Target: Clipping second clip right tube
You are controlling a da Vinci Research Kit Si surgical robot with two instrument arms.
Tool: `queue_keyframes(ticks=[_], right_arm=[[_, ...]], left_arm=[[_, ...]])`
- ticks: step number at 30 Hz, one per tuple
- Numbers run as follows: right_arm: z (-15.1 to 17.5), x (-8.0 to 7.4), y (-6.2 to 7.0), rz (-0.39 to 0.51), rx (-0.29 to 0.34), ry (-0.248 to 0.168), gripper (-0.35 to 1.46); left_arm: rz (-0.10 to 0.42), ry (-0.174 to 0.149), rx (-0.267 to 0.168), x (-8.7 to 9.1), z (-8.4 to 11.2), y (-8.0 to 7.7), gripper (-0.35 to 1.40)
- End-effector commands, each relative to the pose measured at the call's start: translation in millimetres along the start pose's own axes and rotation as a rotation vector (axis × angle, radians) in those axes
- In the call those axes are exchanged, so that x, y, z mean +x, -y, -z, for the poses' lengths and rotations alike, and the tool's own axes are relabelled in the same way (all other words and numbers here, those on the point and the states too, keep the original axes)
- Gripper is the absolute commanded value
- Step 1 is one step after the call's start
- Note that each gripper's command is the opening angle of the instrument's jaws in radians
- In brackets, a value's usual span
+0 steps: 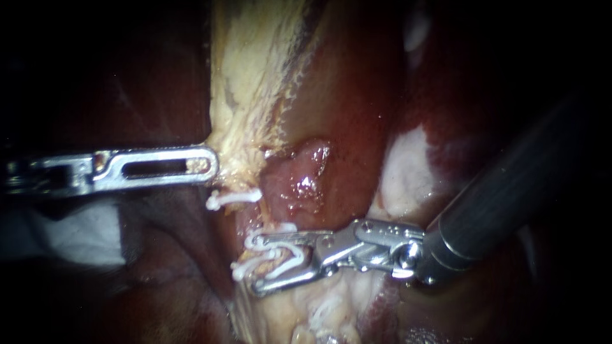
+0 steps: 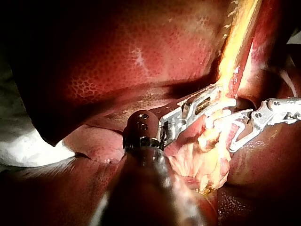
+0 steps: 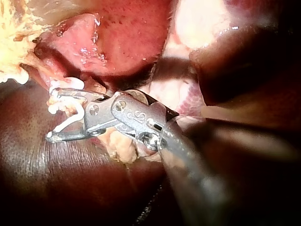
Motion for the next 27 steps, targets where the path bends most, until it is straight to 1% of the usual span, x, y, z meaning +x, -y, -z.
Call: queue_keyframes(ticks=[1, 16, 21, 23, 27], right_arm=[[0.0, 0.0, 0.0, 0.000, 0.000, 0.000, 0.58], [0.0, 0.0, 0.1, 0.000, 0.001, 0.000, 0.58], [0.6, 0.2, 0.5, -0.001, 0.007, 0.001, 0.58], [1.2, 0.5, 0.9, -0.003, 0.005, -0.001, 0.58], [3.4, 2.0, 1.8, -0.015, -0.005, -0.010, 0.58]], left_arm=[[0.000, 0.000, 0.001, 0.0, 0.0, 0.0, -0.35], [0.000, -0.001, 0.001, 0.0, 0.1, 0.0, -0.35], [0.000, -0.001, 0.001, 0.0, 0.2, 0.0, -0.35], [0.001, -0.002, 0.002, -0.1, 0.3, 0.0, -0.35], [0.001, -0.005, 0.005, -0.2, 0.4, 0.1, -0.35]])
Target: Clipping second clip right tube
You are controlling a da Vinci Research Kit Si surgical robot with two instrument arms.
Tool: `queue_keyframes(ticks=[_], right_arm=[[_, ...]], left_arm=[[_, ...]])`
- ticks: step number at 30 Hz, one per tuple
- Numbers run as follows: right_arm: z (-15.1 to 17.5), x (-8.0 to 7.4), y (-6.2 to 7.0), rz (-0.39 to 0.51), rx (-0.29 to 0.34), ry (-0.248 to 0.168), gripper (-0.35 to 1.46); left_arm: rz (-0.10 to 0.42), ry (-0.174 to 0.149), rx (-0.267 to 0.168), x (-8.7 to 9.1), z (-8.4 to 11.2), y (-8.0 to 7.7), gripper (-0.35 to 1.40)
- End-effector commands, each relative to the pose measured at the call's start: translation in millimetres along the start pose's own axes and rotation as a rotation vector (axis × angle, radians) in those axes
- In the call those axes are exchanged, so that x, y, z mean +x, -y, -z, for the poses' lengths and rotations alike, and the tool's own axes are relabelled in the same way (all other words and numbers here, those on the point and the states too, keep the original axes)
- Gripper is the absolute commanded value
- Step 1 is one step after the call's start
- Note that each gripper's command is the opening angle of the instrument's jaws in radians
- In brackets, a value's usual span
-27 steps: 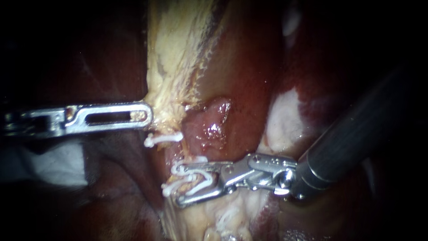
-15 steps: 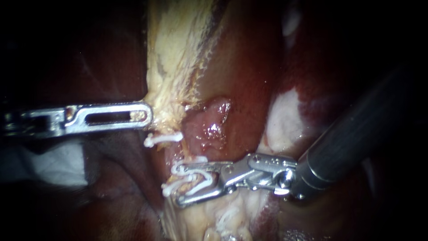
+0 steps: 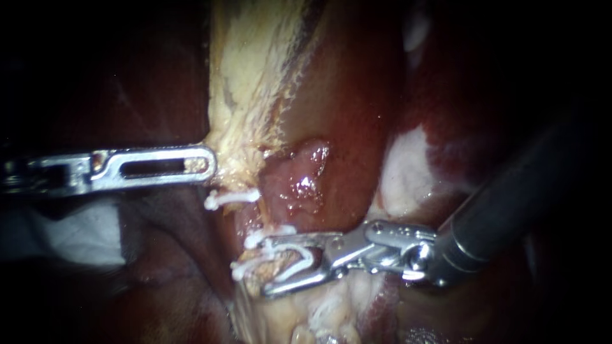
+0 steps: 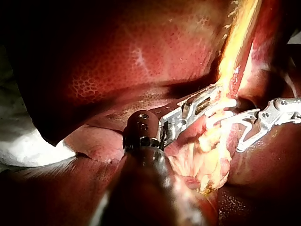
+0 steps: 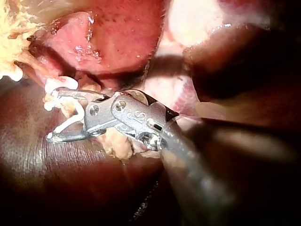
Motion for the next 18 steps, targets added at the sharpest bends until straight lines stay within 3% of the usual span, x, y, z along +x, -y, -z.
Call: queue_keyframes(ticks=[1, 9, 18], right_arm=[[0.8, 0.7, 0.2, -0.005, -0.003, -0.005, 0.58], [5.3, 4.1, 0.8, -0.041, -0.025, -0.023, 0.58], [5.0, 4.4, -0.2, -0.038, -0.034, -0.026, 0.59]], left_arm=[[0.000, -0.001, 0.001, 0.0, 0.0, 0.0, -0.35], [0.001, 0.000, 0.000, 0.0, 0.1, 0.2, -0.35], [0.001, 0.001, -0.001, 0.3, 0.2, 0.7, -0.35]])
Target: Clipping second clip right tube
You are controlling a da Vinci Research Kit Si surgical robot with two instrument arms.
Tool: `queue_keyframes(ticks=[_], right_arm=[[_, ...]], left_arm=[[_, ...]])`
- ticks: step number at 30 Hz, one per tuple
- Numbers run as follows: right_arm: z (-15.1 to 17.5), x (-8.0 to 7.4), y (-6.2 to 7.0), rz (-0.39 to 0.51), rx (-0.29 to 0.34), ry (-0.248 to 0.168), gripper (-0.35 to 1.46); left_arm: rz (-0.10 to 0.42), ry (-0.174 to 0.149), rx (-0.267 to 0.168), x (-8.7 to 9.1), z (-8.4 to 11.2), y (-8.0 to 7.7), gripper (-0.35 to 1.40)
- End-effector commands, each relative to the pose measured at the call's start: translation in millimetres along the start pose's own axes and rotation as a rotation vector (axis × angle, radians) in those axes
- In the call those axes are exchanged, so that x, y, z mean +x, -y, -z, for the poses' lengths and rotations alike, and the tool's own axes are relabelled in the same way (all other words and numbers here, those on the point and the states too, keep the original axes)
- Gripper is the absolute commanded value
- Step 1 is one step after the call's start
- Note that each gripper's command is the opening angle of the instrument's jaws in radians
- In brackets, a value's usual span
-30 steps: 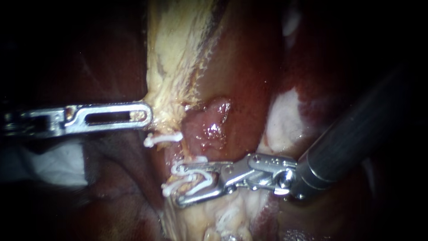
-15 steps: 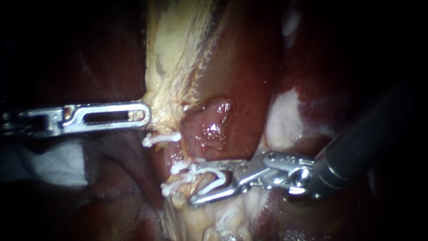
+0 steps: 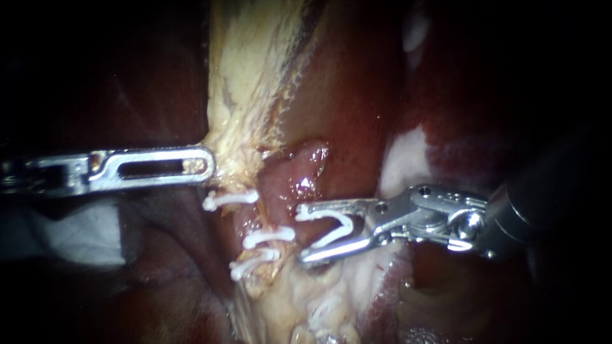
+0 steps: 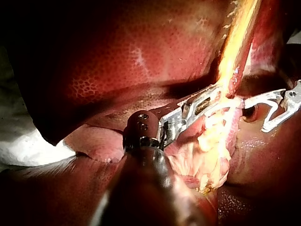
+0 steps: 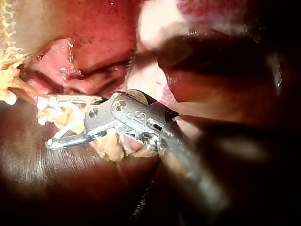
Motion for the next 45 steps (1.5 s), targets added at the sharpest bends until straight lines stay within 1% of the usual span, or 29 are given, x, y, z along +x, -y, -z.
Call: queue_keyframes(ticks=[1, 7, 15, 18, 27, 32, 34, 37, 40, 45], right_arm=[[-0.2, -0.1, -0.2, 0.000, -0.001, 0.000, 0.59], [-1.1, -0.4, -1.1, 0.002, -0.009, -0.001, 0.59], [-3.0, -2.0, -2.5, 0.013, -0.020, 0.001, 0.60], [-3.5, -2.3, -3.0, 0.016, -0.018, 0.002, 0.60], [-5.1, -2.5, -3.8, 0.019, -0.015, 0.004, 0.60], [-6.1, -2.6, -3.8, 0.021, -0.004, 0.008, 0.60], [-6.4, -2.5, -3.7, 0.022, 0.007, 0.015, 0.60], [-6.8, -2.4, -3.4, 0.023, 0.021, 0.010, 0.60], [-7.0, -2.4, -2.9, 0.028, 0.042, 0.004, 0.60], [-7.4, -2.4, -1.8, 0.038, 0.094, -0.004, 0.60]], left_arm=[[0.000, 0.001, -0.002, 0.0, 0.0, 0.1, -0.35], [-0.005, 0.002, -0.002, 0.2, 0.0, 0.5, -0.35], [-0.005, 0.004, -0.003, 0.4, 0.0, 1.0, -0.35], [-0.005, 0.004, -0.004, 0.5, 0.0, 1.2, -0.35], [-0.004, 0.005, -0.005, 0.7, 0.0, 1.7, -0.35], [-0.004, 0.004, -0.003, 0.8, -0.1, 1.8, -0.35], [-0.004, 0.004, -0.003, 0.8, -0.1, 1.8, -0.35], [-0.004, 0.004, -0.003, 0.8, -0.1, 1.8, -0.35], [-0.004, 0.004, -0.003, 0.8, -0.1, 1.8, -0.35], [-0.004, 0.003, -0.003, 0.8, -0.1, 1.7, -0.35]])
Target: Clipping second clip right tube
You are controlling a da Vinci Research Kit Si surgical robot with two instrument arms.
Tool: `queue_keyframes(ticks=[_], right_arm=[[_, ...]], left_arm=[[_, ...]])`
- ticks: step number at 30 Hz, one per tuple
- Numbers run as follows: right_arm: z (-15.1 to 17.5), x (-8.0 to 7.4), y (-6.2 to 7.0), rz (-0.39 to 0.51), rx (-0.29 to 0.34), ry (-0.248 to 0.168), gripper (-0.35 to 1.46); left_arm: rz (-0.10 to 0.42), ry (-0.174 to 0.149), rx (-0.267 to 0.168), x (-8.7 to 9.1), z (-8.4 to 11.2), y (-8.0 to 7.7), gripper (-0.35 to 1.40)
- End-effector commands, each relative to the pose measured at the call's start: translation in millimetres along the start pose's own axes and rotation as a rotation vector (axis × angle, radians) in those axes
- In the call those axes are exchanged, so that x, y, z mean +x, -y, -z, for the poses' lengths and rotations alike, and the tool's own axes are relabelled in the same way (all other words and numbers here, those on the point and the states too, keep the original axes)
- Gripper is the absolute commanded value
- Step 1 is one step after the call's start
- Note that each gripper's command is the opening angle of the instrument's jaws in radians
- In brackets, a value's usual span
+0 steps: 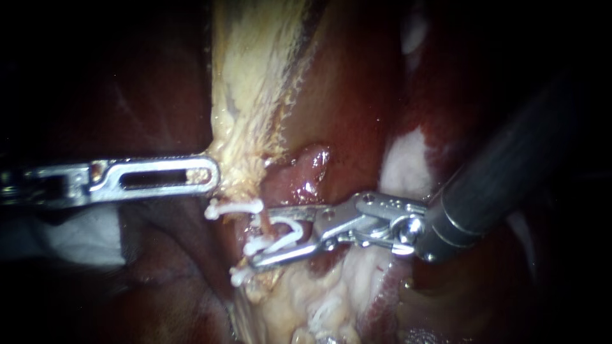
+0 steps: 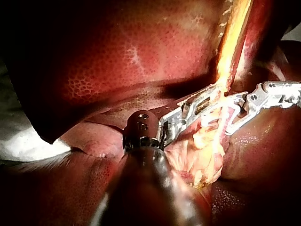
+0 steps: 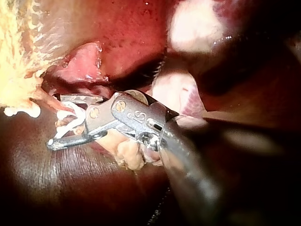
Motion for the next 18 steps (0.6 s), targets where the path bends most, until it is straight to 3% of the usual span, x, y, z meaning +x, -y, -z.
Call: queue_keyframes(ticks=[1, 7, 18], right_arm=[[-0.1, 0.1, 0.3, 0.003, 0.007, -0.005, 0.60], [-1.3, 0.5, 1.2, 0.011, 0.037, -0.008, 0.59], [-2.9, 0.4, 0.6, 0.013, 0.031, -0.011, 0.57]], left_arm=[[0.000, 0.000, 0.000, 0.0, 0.0, -0.1, -0.35], [0.000, -0.001, 0.001, -0.1, 0.0, -0.2, -0.35], [0.000, 0.001, 0.000, 0.0, -0.2, -0.1, -0.35]])
